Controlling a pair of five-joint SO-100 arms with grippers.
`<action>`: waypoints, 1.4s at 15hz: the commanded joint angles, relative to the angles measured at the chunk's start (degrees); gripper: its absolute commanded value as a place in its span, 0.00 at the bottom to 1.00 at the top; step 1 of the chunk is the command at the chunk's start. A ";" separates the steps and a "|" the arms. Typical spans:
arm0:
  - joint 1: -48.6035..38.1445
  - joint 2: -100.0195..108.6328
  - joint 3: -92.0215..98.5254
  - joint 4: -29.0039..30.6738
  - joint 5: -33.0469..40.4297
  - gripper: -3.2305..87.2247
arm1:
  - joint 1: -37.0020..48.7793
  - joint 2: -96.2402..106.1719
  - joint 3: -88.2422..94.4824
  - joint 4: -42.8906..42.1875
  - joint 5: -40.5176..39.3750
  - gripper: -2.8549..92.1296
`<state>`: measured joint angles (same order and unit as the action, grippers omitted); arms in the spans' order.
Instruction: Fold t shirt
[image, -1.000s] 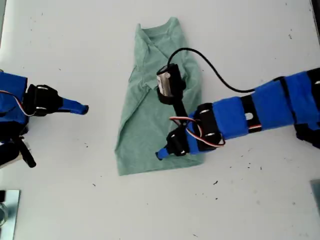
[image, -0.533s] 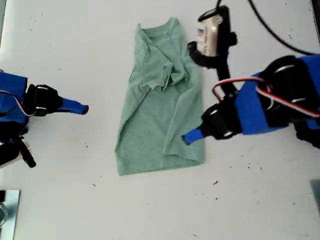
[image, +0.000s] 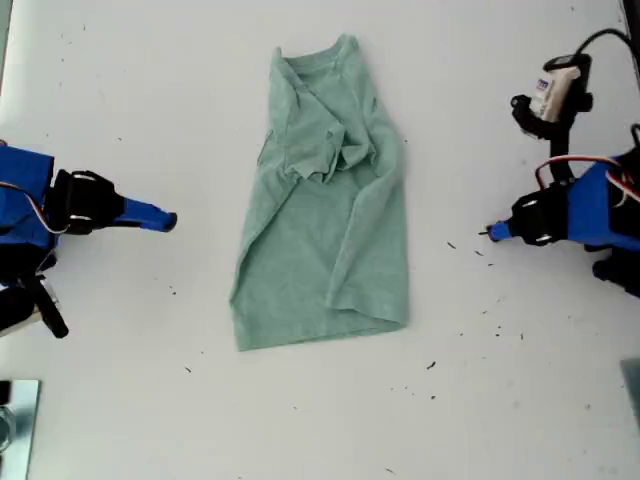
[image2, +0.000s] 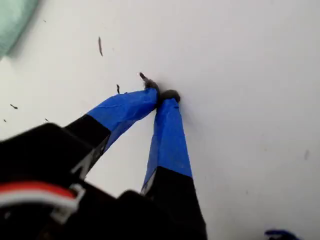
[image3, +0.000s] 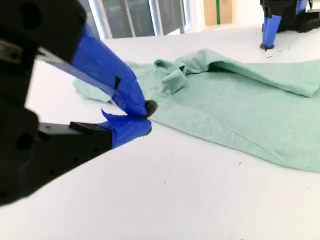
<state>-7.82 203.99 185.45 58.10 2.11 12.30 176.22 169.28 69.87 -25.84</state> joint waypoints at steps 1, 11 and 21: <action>3.34 -1.76 -4.04 1.76 -6.86 0.03 | 1.67 6.15 3.96 0.70 0.18 0.06; 15.82 -90.18 -89.91 30.94 -15.38 0.40 | 2.11 21.62 7.47 7.65 0.09 0.06; 15.03 -119.62 -91.14 17.40 -11.95 0.42 | 0.70 23.29 7.73 8.44 0.26 0.06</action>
<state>7.47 85.69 96.86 77.78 -10.37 14.06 198.54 174.81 78.22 -25.66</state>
